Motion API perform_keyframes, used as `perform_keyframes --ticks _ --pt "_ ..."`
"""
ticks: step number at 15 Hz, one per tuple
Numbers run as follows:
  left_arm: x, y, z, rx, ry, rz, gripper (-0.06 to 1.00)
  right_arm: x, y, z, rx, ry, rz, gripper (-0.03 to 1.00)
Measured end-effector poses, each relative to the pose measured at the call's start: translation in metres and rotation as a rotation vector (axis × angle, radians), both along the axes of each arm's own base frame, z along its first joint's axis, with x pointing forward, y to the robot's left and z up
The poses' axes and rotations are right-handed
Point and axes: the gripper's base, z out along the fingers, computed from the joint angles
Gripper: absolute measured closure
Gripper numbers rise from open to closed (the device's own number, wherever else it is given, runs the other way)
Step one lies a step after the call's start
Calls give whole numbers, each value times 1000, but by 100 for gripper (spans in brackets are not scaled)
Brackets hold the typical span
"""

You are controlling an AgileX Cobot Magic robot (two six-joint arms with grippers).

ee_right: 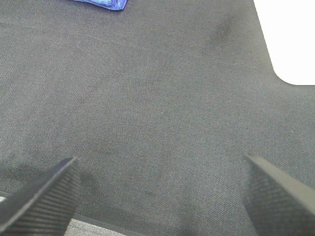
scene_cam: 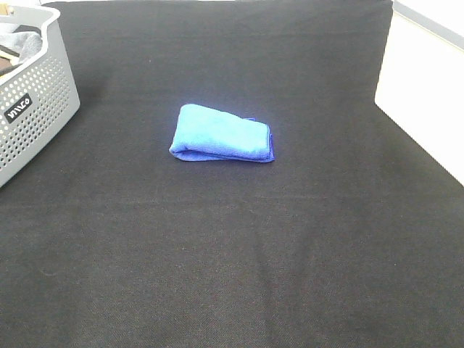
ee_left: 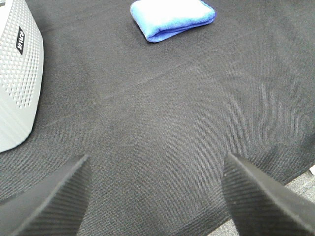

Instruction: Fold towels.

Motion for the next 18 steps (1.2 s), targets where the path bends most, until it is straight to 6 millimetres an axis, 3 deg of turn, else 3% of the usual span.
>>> perform_keyframes --ticks 10,12,18 --pt "0 0 0 -1 -4 1 24 0 0 0 0 0 0 14" --pt "1 0 0 -1 -4 64 24 0 0 0 2 0 0 14" --pt "-7 0 1 -9 -76 199 24 -10 -3 2 10 -81 -169 14"
